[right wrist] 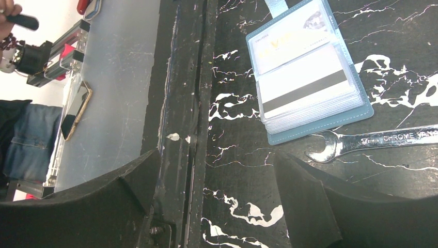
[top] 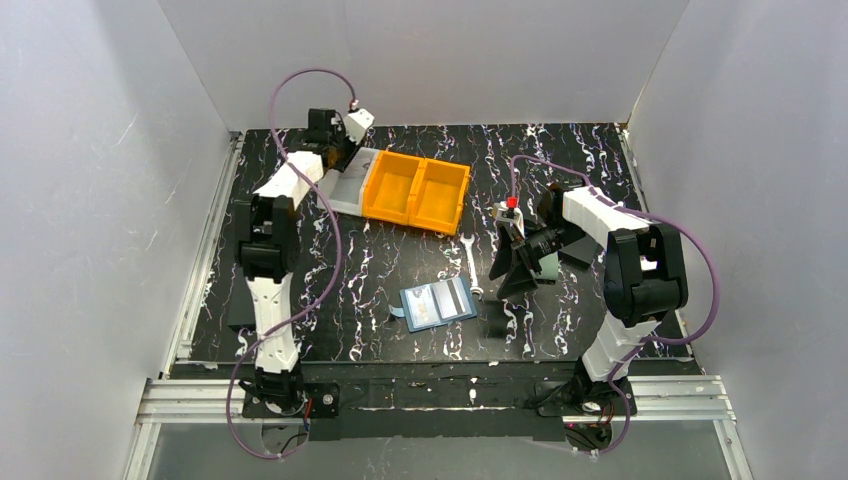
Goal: Take the credit cards out of the card holder
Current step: Place the credit card in the storage box, then remove the credit card from the card holder.
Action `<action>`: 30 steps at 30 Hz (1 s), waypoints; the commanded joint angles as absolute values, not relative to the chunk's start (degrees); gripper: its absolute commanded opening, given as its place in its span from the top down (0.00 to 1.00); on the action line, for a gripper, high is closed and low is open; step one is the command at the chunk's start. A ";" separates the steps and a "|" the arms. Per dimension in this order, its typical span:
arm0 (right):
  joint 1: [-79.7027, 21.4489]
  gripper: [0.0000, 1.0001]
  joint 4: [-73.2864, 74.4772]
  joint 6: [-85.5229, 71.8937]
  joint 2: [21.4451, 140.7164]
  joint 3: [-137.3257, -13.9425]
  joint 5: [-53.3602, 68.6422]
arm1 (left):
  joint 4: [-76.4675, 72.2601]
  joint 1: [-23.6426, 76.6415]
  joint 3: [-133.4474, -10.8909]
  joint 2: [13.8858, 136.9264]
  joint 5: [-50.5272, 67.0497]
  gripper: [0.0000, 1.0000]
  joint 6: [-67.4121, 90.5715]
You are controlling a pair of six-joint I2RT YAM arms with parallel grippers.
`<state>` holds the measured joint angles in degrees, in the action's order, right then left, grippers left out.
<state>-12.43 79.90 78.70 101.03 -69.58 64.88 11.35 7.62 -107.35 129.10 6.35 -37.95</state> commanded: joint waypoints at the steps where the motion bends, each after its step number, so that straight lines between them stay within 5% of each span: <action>1: -12.22 0.11 81.67 80.27 100.44 -71.27 65.11 | 4.36 7.58 -94.16 108.45 8.66 0.50 -15.98; 2: -12.22 0.11 81.71 80.40 100.18 -71.30 64.54 | 3.56 7.58 -90.56 104.92 10.43 0.36 -11.89; 9: -11.22 0.12 80.53 80.18 98.09 -71.14 63.08 | -3.31 6.63 -63.53 80.52 25.57 0.03 16.38; 20: -10.62 0.12 52.09 51.59 88.81 -63.14 56.02 | -2.02 7.71 -32.81 44.41 36.92 0.02 43.96; 25: -10.63 0.14 45.61 45.15 86.56 -60.74 55.81 | 6.02 16.71 -26.42 29.98 28.43 0.11 48.12; 30: -12.04 0.19 32.95 32.81 83.26 -56.12 51.81 | 9.84 27.34 -23.63 28.63 21.50 0.14 52.51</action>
<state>-10.96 45.71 44.88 87.24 -58.98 54.87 4.71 21.58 -26.15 27.53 28.23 47.07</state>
